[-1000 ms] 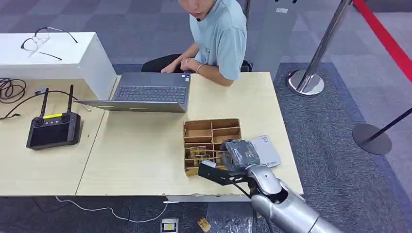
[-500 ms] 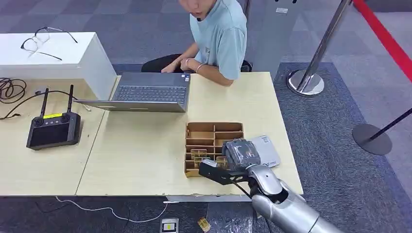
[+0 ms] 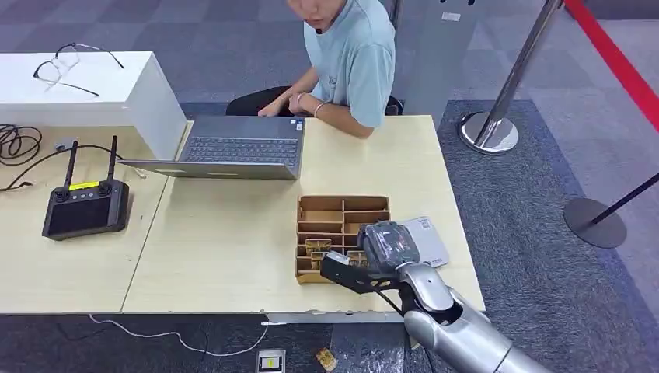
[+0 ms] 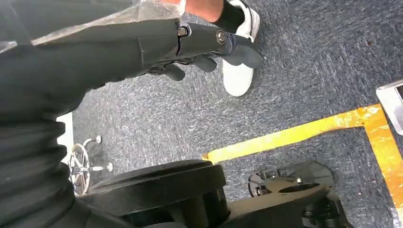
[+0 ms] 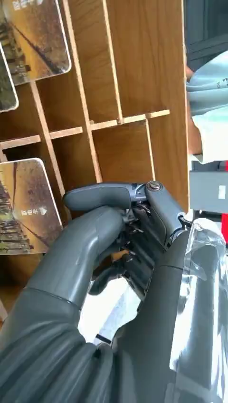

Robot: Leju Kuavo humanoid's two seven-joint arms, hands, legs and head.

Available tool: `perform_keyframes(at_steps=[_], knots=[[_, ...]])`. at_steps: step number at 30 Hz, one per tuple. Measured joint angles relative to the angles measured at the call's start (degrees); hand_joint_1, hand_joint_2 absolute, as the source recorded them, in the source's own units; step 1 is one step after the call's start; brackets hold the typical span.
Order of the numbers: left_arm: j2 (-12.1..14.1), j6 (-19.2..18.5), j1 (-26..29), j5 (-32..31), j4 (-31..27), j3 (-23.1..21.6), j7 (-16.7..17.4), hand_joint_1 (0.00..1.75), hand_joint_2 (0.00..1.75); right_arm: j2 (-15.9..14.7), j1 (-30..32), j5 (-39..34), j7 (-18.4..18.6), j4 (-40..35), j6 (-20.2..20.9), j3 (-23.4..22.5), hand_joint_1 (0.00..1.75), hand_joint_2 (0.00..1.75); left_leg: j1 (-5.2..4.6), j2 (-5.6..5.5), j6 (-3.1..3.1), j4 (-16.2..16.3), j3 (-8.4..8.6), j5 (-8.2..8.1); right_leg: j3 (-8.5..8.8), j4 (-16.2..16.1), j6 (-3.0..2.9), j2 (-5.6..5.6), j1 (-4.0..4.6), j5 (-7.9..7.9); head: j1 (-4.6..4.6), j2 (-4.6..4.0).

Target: Pass the card to the sensor for recognition and then transmit it.

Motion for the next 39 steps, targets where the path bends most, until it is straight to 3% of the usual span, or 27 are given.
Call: perform_keyframes(at_steps=[1,3,4,10,13,24,39], knots=[[0.0,0.0,0.0,0.0,0.0,0.0,0.0,0.0,1.75,-0.1,0.0,0.3,0.2,-0.2,0.1,-0.1,1.38,1.75,0.0,0.0,0.0,0.0,0.01,0.0,0.0,0.0,0.0,0.0,0.0,0.0,0.0,0.0],[0.0,0.0,0.0,0.1,0.0,0.0,0.0,0.0,1.75,-0.3,0.2,0.4,0.4,-0.7,0.2,-0.1,1.34,1.75,0.0,0.0,0.0,0.0,0.0,0.0,0.0,0.0,0.0,0.0,0.0,0.0,0.0,0.0],[0.0,0.0,0.0,0.1,0.0,0.0,0.0,0.0,1.75,-0.3,0.2,0.4,0.5,-1.0,0.4,-0.2,1.22,1.75,0.0,0.0,0.0,0.0,0.01,0.0,0.0,0.0,0.0,0.0,0.0,0.0,0.0,0.0],[0.0,0.1,0.0,0.3,0.0,0.0,-0.2,0.0,1.75,-0.8,0.9,1.2,1.1,-3.1,1.4,-0.5,1.01,1.75,0.0,0.0,0.0,0.0,-0.01,0.0,-0.01,0.0,0.0,0.0,0.0,0.0,0.0,0.0],[0.0,0.2,0.0,0.4,0.0,0.0,-0.3,0.0,1.75,-0.9,1.2,1.5,1.1,-4.0,1.9,-0.5,1.06,1.75,0.0,0.0,0.0,0.0,-0.02,0.0,-0.02,0.0,0.0,0.0,0.0,0.0,0.0,0.0],[0.0,0.2,0.0,0.4,0.0,0.0,-0.3,0.0,1.75,-1.4,2.0,1.6,1.3,-5.7,1.9,-0.5,0.94,1.75,0.01,0.01,0.0,0.0,-0.01,0.0,-0.01,0.0,0.0,0.0,0.01,0.0,0.0,0.0],[0.0,0.5,0.0,0.3,0.0,0.0,-0.4,0.0,1.75,-1.7,3.4,1.6,1.3,-5.9,2.0,-0.5,0.99,1.75,0.0,-0.01,0.0,0.0,-0.03,0.0,-0.04,0.0,0.0,0.0,0.0,0.0,0.0,0.0]])
